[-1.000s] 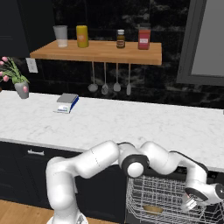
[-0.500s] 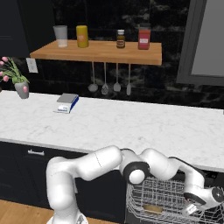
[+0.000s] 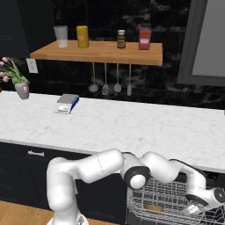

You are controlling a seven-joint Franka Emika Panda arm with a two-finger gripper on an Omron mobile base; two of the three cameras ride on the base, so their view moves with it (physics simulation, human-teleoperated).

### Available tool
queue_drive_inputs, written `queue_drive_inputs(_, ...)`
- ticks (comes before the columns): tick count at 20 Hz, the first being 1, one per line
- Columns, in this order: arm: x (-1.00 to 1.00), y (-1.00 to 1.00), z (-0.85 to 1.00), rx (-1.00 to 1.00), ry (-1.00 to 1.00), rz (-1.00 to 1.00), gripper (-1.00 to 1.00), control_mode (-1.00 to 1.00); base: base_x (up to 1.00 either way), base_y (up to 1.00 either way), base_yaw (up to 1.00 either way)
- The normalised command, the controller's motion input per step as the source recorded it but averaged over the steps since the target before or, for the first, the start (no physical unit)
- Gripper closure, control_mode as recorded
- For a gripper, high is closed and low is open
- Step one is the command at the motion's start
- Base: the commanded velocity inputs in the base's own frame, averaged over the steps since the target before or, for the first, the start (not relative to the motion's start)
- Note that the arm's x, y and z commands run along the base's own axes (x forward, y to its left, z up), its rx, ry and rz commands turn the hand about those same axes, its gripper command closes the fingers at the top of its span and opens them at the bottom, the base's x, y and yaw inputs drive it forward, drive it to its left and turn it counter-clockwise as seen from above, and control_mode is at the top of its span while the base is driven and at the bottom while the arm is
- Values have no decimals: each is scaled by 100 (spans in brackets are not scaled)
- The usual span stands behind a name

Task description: Pick up the cup and bowl from the counter, place them in the dishwasher, and close the dishwasher door.

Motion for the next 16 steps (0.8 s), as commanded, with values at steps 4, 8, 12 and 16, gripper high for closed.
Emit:
queue_drive_inputs(4, 0, -26, 0, 5, 0, 0, 100, -100, 0, 0, 0)
queue_drive_inputs(8, 0, -28, 0, 5, 0, 0, 100, -100, 0, 0, 0)
queue_drive_inputs(12, 0, -22, 0, 7, 0, 0, 100, -100, 0, 0, 0)
queue_drive_inputs(16, -7, -5, 0, 12, -6, 0, 100, -100, 0, 0, 0)
